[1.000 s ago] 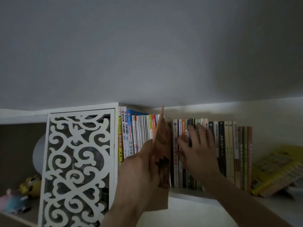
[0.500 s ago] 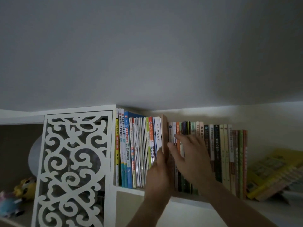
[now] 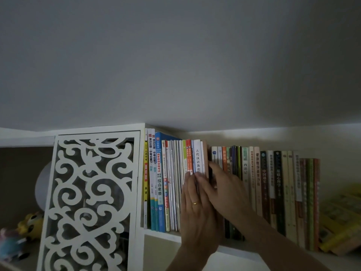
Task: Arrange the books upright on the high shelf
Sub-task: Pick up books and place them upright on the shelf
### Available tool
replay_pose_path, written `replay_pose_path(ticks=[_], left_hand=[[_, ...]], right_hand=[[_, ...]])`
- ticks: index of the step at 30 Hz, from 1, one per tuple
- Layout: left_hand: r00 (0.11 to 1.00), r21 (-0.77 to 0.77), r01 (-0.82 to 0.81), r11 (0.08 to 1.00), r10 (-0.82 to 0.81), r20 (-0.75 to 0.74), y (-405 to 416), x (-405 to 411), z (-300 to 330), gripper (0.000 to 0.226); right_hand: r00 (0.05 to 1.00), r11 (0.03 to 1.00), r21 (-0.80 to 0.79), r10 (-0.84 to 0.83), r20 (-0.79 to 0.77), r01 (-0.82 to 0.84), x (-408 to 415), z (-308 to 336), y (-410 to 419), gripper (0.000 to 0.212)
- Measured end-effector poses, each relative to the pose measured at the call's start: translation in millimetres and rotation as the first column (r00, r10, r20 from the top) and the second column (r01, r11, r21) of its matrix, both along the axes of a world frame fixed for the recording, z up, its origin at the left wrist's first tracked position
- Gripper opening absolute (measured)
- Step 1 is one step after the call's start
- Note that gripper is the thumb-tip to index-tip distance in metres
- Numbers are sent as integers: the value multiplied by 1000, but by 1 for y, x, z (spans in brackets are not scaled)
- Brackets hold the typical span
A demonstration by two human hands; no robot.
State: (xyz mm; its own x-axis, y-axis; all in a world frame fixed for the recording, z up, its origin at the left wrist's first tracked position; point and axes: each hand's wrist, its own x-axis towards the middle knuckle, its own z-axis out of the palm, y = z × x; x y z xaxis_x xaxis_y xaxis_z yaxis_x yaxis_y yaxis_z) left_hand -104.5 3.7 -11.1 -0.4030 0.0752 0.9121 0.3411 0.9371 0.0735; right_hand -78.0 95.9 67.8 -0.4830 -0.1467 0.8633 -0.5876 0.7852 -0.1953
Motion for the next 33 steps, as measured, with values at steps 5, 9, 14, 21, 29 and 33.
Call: replay_pose_path(ticks=[5,9,14,21,29,33], left_hand=[[995,-122,-89,989,83,-53,-15,-10,-12,81],[992,-148,-126,981,120,-44,-16,-12,-9,94],[996,-264,-47,963,26,-83,-53,-5,-13,93],[996,-290,-87,953,85,-19,-69,-18,-25,102],[998,-231,-3,973,16,54,-64,-6,-26,102],[998,-168,47,985,-40,43,-61,11,-13,81]], right_hand=[[997,1000,-11,14,76,-13,1,-12,21,11],[998,997,-48,-54,33,55,-7,-5,15,7],[993,999,-12,-29,117,31,-4,-6,15,17],[988,989,65,-134,76,129,-1,-14,10,10],[976,989,37,-150,160,146,6,-45,5,7],[972,989,39,-149,179,144,14,-42,8,16]])
